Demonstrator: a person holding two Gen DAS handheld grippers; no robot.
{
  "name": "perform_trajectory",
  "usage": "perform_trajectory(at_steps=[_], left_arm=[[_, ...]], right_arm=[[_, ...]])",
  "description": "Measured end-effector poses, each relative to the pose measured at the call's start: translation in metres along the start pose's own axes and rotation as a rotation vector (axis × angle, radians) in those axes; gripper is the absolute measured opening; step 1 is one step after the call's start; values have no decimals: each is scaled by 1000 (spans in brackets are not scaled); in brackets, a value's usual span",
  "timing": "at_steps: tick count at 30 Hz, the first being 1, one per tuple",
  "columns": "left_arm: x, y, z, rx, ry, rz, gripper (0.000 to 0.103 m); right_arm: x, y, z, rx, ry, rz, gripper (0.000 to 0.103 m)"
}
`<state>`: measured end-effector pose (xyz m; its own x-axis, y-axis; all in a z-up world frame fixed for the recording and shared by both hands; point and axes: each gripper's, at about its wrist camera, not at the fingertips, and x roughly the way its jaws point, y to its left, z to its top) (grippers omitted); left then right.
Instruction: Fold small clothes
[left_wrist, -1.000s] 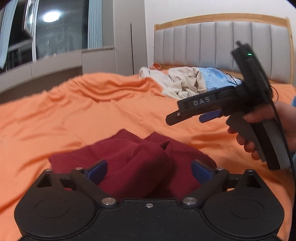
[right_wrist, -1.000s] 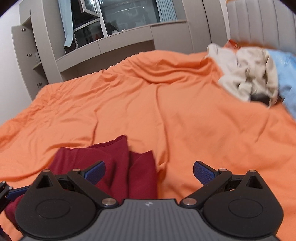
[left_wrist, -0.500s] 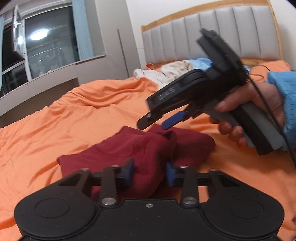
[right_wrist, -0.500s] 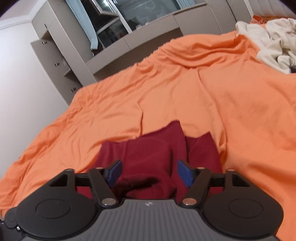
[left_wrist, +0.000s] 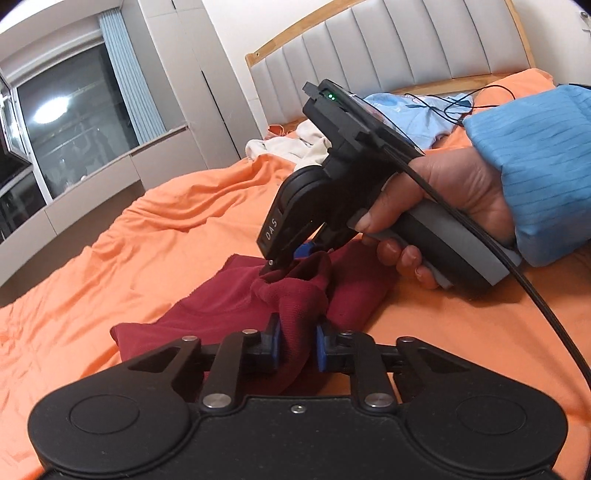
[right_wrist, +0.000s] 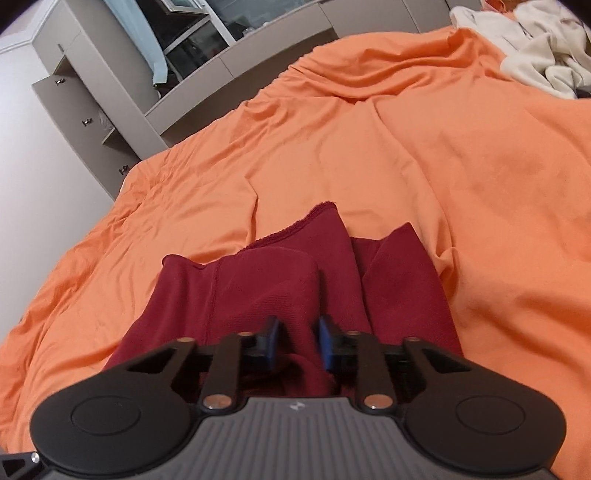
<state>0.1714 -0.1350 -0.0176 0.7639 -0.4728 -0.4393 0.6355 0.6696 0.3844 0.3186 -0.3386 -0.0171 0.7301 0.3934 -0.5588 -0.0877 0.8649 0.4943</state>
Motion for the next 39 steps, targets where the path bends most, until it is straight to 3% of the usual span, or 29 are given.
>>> perform_trajectory(at_steps=[3,13,18,24,28,30,32,34,36,39], left_arm=[[-2,0,2,-4,-29,13,10],[11,-25,30,60,-98,-17,9],[32,-44,26,144,-45,-54,10],[37,-43,24,134,-36,-71,15],[32,-35,26,92,-55,-101,30],[27,-32,28,60,-69,-118,38],[19,-26,29,9,-91,-127,58],[11,-14,31,-62,-112,-117,70],[3,0,33,-140,-144,-84,77],[-4,26,34,-249,-168,21,89]], right_arm=[[-9,5,1,-29,-42,7,12],[-61,3,16,-103,-235,-53,10],[-63,-18,13,-64,-207,-113,10],[-49,-39,3,-1,-138,-140,10],[-47,-39,2,-3,-129,-153,11],[-48,-37,2,-7,-125,-166,21],[-47,-38,1,-1,-121,-175,27],[-47,-40,1,6,-116,-179,35],[-47,-40,1,10,-115,-183,55],[-48,-39,1,2,-116,-182,72]])
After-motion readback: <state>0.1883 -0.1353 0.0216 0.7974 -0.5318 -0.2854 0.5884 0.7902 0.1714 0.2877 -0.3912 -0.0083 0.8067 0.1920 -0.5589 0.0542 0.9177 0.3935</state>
